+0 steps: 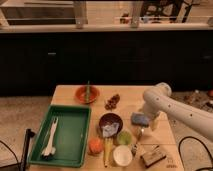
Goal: Wipe tray with sponge
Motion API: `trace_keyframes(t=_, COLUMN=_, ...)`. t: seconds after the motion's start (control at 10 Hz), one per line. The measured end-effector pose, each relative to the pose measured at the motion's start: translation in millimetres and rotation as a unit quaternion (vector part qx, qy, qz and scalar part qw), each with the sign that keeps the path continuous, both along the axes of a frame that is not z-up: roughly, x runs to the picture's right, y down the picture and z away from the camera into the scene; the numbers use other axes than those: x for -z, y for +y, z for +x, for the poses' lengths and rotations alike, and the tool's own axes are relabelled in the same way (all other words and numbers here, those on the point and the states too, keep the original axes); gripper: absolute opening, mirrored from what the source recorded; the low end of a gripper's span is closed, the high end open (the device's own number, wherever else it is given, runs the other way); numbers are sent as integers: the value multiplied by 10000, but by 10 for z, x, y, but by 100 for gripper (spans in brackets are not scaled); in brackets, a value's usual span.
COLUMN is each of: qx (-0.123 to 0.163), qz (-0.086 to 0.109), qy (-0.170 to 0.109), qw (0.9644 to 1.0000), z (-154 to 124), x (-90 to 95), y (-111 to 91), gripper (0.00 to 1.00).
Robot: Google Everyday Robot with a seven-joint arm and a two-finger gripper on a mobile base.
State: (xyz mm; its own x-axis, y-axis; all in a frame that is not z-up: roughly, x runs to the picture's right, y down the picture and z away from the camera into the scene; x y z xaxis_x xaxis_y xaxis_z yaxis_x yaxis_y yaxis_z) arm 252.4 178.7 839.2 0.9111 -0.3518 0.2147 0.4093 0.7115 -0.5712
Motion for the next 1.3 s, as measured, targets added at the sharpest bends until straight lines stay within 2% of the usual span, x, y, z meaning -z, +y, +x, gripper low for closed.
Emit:
trace_keyframes(t=0.4, qx=-430, qz=-44, qy=214, qw=9988, z=-168, x=-31, y=9, gripper=80)
trace_keyframes(t=0.8, qx=-1139, qz=77, qy=570, qw=9918, z=-134, x=-107, y=-36, gripper=80)
trace_keyframes(t=1.3, qx=-1383, qz=150, qy=690, qw=9879, z=-133, x=-201, y=-29, gripper=80)
